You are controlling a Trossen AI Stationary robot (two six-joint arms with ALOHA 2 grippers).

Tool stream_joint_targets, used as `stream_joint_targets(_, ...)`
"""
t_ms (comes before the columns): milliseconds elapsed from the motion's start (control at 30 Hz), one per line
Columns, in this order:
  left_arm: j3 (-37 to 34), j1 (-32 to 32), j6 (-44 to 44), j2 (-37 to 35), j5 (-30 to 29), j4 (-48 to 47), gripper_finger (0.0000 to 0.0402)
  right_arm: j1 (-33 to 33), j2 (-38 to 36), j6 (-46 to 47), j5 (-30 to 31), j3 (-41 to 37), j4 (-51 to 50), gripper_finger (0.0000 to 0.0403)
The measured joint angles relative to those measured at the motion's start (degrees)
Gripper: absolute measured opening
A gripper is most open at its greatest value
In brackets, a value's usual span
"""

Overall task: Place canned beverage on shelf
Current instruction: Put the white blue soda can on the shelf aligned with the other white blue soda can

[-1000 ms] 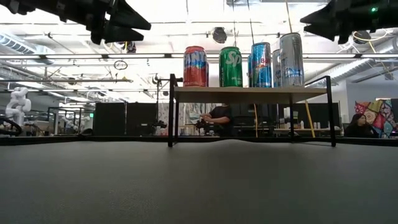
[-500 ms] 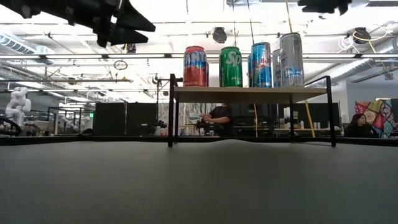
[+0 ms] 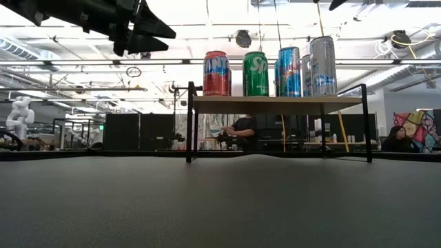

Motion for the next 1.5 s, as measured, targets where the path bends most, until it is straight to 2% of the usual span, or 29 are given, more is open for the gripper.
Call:
stream_joint_targets(167, 0.00, 0.00, 0.02, 0.00, 0.09, -0.51, 0.0296, -3.63, 6.75, 5.97, -3.63, 8.59, -10.17, 0.0361)
stream_joint_targets(400, 0.00, 0.02, 0.04, 0.00, 0.07, -0.68, 0.0296, -7.43, 11.80, 8.37, -12.09, 9.07, -13.22, 0.0360)
stream_joint_targets(700, 0.00, 0.02, -0.02, 0.00, 0.05, -3.47, 0.0296, -9.61, 16.20, 10.02, -12.16, 9.02, -16.45, 0.0359)
stream_joint_targets(967, 0.00, 0.04, -0.04, 0.00, 0.01, -3.44, 0.0296, -11.14, 18.41, 10.13, -17.99, 8.94, -16.46, 0.0359)
stream_joint_targets(1267, 0.00, 0.04, -0.15, 0.00, -0.05, -4.28, 0.0296, -14.12, 17.45, 8.49, -17.39, 5.93, -16.42, 0.0353)
stream_joint_targets(1500, 0.00, 0.07, -1.48, 0.00, -0.15, -5.13, 0.0296, -15.95, 14.88, 6.82, -20.66, 1.01, -16.46, 0.0353)
